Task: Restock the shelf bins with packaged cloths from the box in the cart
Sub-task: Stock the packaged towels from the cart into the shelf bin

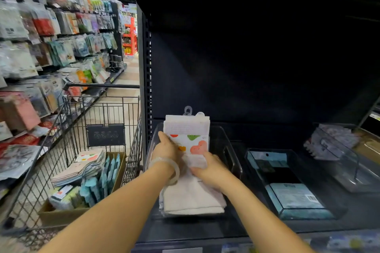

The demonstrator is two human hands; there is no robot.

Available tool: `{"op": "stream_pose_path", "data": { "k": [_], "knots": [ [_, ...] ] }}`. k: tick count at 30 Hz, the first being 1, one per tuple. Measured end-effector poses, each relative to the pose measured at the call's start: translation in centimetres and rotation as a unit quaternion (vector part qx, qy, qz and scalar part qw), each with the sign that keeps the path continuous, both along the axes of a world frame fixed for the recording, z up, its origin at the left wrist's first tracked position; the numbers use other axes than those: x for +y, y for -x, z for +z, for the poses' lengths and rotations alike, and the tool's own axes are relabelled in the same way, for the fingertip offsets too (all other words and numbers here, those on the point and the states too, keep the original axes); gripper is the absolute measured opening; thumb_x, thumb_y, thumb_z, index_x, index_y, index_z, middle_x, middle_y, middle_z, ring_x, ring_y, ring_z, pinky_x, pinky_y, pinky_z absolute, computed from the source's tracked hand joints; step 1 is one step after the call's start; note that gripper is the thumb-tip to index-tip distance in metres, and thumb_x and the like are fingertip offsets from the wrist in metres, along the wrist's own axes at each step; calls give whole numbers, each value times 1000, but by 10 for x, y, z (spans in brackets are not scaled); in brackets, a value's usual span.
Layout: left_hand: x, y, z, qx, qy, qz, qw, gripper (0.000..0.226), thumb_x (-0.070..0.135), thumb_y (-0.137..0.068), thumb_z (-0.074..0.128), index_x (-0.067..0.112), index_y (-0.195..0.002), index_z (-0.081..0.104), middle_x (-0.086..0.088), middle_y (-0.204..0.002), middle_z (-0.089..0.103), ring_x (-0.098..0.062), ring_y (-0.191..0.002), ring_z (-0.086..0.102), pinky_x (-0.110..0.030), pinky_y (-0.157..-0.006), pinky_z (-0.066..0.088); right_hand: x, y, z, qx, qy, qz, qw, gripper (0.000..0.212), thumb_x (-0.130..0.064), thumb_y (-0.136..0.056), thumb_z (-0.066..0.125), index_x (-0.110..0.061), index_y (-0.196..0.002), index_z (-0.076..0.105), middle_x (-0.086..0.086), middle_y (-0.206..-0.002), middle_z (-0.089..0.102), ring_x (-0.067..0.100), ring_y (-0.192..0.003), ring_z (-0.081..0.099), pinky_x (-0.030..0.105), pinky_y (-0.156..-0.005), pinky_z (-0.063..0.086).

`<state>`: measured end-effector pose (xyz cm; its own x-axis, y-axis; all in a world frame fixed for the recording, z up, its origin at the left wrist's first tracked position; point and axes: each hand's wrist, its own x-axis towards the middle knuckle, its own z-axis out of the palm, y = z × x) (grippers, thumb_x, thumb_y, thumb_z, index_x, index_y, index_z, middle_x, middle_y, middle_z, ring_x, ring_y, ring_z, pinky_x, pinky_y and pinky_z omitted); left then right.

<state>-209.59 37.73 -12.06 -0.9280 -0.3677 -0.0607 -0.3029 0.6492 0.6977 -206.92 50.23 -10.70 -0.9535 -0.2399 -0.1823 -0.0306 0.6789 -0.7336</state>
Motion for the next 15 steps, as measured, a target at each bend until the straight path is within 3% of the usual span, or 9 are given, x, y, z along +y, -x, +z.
{"op": "stream_pose_path", "data": {
  "k": [2, 3, 5, 6, 9, 11, 12, 13, 15],
  "knots": [
    [6, -3, 6, -15, -41, 24, 999, 42, 28, -100, 33, 2, -132, 43, -17, -125, 56, -32, -116, 53, -41, -101, 40, 1, 0, -4, -2, -17, 13, 1000, 31, -38, -88, 58, -34, -119, 53, -7, -107, 62, 9, -89, 58, 29, -84, 51],
    [9, -14, 19, -49, -9, 21, 999, 40, 24, -101, 33, 3, -133, 42, -15, -129, 53, -32, -122, 49, -42, -105, 37, 2, 0, -5, -7, -17, 21, 1000, 25, -34, -90, 56, -36, -114, 49, -8, -102, 58, 7, -84, 54, 27, -83, 48],
    [13, -25, 26, -111, 246, -74, 960, 41, 22, -101, 31, 2, -136, 38, -16, -141, 41, -35, -131, 39, -48, -108, 35, 5, 0, -1, -15, -26, 31, 999, 22, -28, -92, 54, -37, -106, 39, -9, -91, 51, 6, -77, 49, 25, -76, 43],
    [12, -23, 21, -117, 284, -81, 948, 44, 22, -101, 33, 2, -140, 35, -17, -147, 35, -38, -135, 35, -52, -107, 35, 5, -1, 1, -10, -41, 30, 999, 22, -27, -91, 54, -34, -108, 42, -6, -93, 52, 8, -77, 51, 25, -73, 45],
    [4, -14, 19, -94, 267, -102, 954, 52, 22, -99, 40, 10, -147, 26, -15, -152, 30, -39, -136, 34, -58, -107, 32, 1, 2, 13, 47, -77, 11, 996, 38, -27, -87, 56, -23, -125, 49, 3, -113, 53, 17, -82, 56, 24, -61, 47],
    [-3, -17, 32, -29, 116, -93, 988, 52, 18, -97, 45, 8, -145, 27, -16, -146, 36, -38, -131, 40, -48, -105, 37, -4, 4, 30, 96, -88, 9, 991, 41, -30, -91, 57, -14, -128, 51, 6, -120, 52, 21, -91, 55, 23, -66, 43],
    [-12, -17, 41, 10, 56, -41, 998, 51, 18, -95, 49, 5, -140, 31, -16, -141, 42, -37, -126, 45, -42, -100, 40, -9, 5, 38, 123, -93, 16, 988, 45, -32, -91, 57, -11, -130, 50, 7, -126, 50, 24, -99, 57, 26, -74, 45],
    [-21, -17, 52, 60, 61, -31, 996, 48, 19, -92, 52, 6, -135, 37, -16, -135, 46, -34, -122, 49, -39, -96, 42, -14, 8, 47, 146, -93, 25, 985, 48, -33, -91, 57, -11, -133, 47, 7, -131, 48, 26, -106, 57, 31, -82, 48],
    [-42, -18, 64, 92, 177, -52, 978, 44, 24, -89, 54, 8, -128, 44, -13, -128, 51, -32, -120, 50, -38, -96, 42, -29, 9, 61, 188, -103, 51, 975, 50, -30, -92, 56, -13, -137, 42, 7, -139, 40, 29, -118, 52, 40, -95, 48]
  ]
}}
